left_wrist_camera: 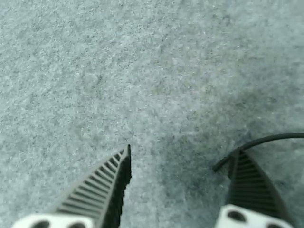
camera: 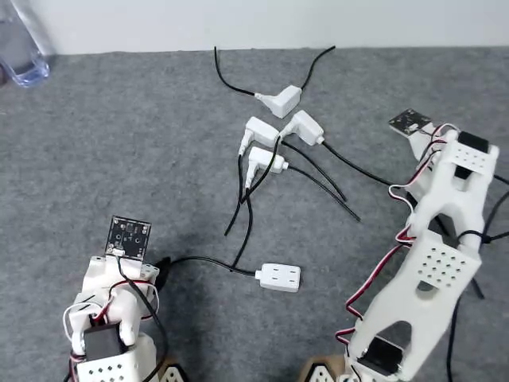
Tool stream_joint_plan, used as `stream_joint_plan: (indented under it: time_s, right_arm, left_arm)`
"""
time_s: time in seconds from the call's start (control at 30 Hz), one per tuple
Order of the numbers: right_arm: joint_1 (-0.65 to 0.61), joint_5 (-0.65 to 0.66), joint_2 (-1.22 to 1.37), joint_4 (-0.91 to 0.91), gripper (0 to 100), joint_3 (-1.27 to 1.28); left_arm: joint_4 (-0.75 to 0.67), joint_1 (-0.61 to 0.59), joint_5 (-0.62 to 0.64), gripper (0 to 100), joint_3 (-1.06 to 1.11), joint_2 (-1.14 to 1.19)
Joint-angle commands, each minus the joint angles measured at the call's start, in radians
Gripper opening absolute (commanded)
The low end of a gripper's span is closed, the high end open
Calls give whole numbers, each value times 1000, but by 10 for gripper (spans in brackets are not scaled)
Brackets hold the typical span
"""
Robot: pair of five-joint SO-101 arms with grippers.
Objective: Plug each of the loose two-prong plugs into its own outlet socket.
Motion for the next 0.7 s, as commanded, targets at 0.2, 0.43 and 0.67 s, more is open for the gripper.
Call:
stream_joint_plan:
  time_s: [0.2,0.43,0.67]
  right_arm:
    - [-54,-9,-5,-47,165,-31]
    - [-54,-11,-4,-61,62,-31]
    - [-47,-77,-2,-88,7,-25]
  left_arm:
    - [-28,6,3,306,-4,-11]
    - [-28,6,3,306,-4,-11]
    - [-28,6,3,306,-4,-11]
